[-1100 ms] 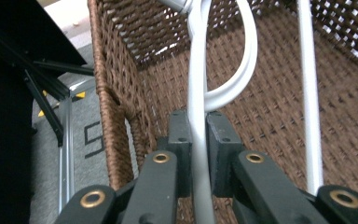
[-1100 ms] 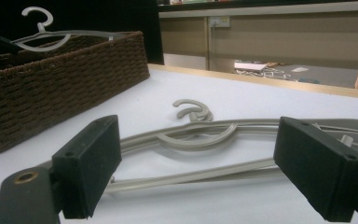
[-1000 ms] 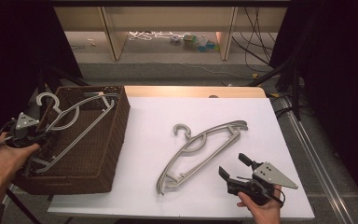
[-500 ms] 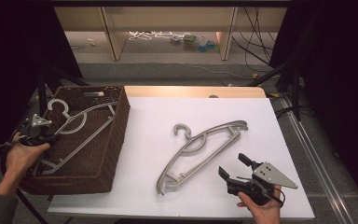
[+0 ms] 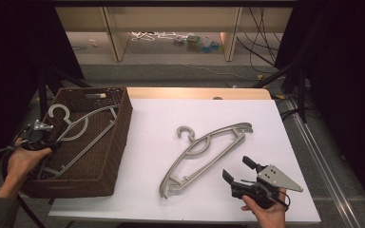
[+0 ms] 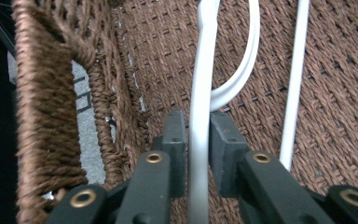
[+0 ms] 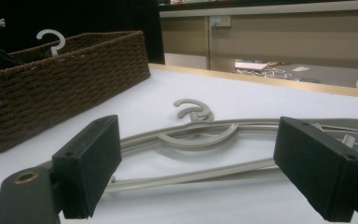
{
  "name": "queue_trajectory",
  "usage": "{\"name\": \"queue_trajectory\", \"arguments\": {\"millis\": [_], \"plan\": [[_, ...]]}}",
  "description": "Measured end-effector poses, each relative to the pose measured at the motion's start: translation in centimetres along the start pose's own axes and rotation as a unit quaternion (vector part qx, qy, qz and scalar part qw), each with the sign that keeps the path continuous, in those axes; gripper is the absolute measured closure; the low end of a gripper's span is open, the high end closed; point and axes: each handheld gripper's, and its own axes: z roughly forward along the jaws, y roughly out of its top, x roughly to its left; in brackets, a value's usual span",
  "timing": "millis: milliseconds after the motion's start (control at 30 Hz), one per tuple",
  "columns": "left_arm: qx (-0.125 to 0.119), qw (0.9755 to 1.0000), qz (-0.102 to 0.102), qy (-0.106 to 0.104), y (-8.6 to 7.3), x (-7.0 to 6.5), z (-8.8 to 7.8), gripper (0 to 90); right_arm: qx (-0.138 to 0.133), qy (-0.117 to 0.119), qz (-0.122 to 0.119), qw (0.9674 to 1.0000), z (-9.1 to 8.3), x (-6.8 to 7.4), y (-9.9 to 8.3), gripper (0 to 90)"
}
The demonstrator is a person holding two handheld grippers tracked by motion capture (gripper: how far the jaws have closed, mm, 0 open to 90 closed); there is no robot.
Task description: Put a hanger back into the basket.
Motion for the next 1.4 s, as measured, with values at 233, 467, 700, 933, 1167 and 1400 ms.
{"name": "queue_trajectory", "arguments": {"millis": [233, 467, 700, 933, 1167, 1400], "plan": [[-0.077, 0.9965, -0.032, 0.009, 0.8, -0.1, -1.9, 52.2, 0.012, -0.006, -0.006, 0.9999, -0.2, -0.2, 0.1, 15.8], [-0.169, 0.9836, -0.057, -0.023, 2.0, -2.8, -4.9, 37.3, 0.011, -0.004, -0.003, 0.9999, -0.2, -0.1, 0.1, 15.8], [-0.252, 0.9624, -0.069, -0.074, 2.7, -6.5, -7.6, 27.5, 0.003, -0.002, -0.002, 1.0000, -0.1, 0.0, 0.1, 15.8], [-0.297, 0.9432, -0.085, -0.122, 2.6, -10.1, -8.7, 21.8, 0.008, -0.005, -0.006, 0.9999, -0.1, -0.1, 0.1, 15.8], [-0.326, 0.9271, -0.088, -0.162, 2.7, -13.9, -9.8, 19.0, -0.003, 0.003, 0.002, 1.0000, -0.1, -0.2, 0.1, 15.7], [-0.339, 0.9179, -0.065, -0.195, 2.9, -18.0, -9.4, 19.0, -0.001, 0.003, 0.005, 1.0000, -0.3, -0.4, 0.1, 15.7]]}}
